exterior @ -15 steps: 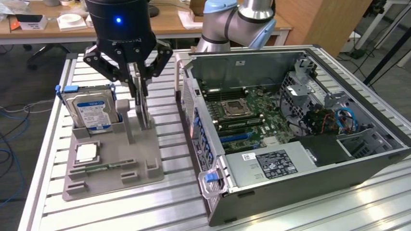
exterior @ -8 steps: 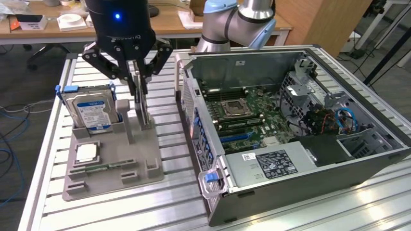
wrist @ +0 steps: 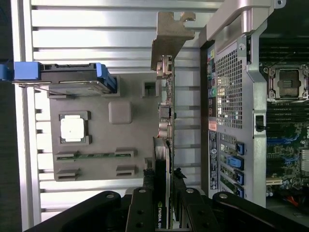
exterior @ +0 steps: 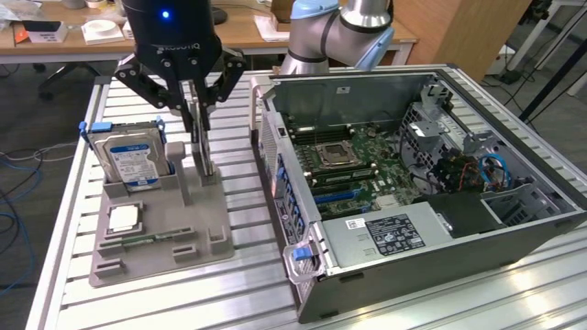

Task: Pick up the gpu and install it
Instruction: 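Pick up the gpu and move the gpu toward the slot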

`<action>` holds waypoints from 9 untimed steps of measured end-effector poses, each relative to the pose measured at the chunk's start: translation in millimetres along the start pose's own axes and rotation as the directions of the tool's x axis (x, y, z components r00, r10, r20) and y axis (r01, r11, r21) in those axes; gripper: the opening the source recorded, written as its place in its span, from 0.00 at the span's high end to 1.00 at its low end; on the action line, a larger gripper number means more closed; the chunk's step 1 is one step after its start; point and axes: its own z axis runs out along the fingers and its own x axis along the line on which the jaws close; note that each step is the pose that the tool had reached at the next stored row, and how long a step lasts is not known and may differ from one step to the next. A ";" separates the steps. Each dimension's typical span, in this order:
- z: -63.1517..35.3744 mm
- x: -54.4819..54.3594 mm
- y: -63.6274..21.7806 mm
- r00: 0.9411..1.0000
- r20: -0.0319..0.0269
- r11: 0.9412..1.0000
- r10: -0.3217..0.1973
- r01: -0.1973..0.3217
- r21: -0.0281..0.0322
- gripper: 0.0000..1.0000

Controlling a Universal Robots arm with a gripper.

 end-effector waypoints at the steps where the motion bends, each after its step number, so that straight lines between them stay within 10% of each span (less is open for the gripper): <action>1: -0.7 0.0 0.0 1.000 0.000 1.000 0.001 -0.001 0.000 0.74; 9: -7.2 -0.4 0.3 1.000 0.000 1.000 0.008 -0.008 0.001 0.74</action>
